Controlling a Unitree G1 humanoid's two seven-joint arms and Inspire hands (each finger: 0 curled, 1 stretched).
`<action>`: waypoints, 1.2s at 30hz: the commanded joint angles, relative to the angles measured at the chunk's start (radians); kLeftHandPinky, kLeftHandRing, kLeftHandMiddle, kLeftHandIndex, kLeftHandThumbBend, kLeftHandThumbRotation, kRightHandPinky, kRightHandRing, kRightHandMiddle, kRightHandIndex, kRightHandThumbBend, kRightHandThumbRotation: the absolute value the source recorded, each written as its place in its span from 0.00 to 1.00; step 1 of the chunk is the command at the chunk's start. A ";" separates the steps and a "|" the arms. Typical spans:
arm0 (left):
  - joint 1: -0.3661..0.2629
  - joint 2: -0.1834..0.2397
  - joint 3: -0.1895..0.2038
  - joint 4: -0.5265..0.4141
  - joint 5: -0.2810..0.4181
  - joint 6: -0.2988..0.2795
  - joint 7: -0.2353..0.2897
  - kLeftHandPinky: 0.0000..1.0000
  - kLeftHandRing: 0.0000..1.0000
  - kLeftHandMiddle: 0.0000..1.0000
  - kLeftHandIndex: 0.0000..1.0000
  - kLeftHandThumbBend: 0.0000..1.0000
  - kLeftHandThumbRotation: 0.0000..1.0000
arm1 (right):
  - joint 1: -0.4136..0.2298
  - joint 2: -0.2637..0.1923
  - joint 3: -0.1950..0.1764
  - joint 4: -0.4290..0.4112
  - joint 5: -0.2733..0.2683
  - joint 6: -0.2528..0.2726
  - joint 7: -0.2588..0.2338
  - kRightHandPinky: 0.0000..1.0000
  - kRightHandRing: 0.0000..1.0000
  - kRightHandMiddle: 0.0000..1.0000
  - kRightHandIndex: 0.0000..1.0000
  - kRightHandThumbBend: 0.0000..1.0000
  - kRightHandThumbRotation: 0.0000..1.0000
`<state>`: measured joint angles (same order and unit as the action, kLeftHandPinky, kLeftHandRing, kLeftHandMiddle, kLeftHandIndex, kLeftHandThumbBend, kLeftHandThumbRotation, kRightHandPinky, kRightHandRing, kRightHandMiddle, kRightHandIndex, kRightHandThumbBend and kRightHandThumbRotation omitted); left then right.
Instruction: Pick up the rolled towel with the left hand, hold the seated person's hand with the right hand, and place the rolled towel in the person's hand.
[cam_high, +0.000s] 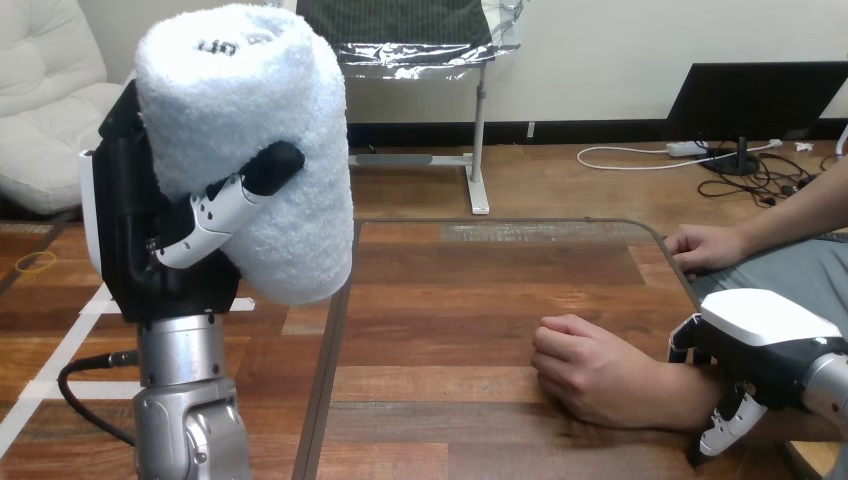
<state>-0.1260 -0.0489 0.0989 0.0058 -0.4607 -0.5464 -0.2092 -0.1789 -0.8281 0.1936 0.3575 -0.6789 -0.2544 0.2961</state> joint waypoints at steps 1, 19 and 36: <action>-0.052 -0.012 0.010 -0.037 0.007 -0.010 0.000 0.19 0.26 0.32 0.40 0.59 0.00 | -0.002 0.022 0.028 0.032 0.005 -0.002 -0.003 0.19 0.27 0.38 0.48 0.95 0.00; -0.054 -0.016 0.008 -0.029 0.002 -0.005 0.000 0.19 0.26 0.32 0.39 0.59 0.00 | -0.013 0.023 0.019 0.073 0.030 -0.050 -0.062 0.14 0.21 0.31 0.38 0.92 0.00; -0.069 -0.019 0.015 0.016 0.036 -0.028 0.012 0.20 0.27 0.33 0.40 0.59 0.00 | -0.018 0.020 -0.002 0.067 0.052 -0.058 -0.077 0.16 0.23 0.32 0.39 0.90 0.00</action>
<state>-0.1262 -0.0493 0.1004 0.0118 -0.4503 -0.5511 -0.2046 -0.1808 -0.8256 0.1949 0.4069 -0.6600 -0.3090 0.2207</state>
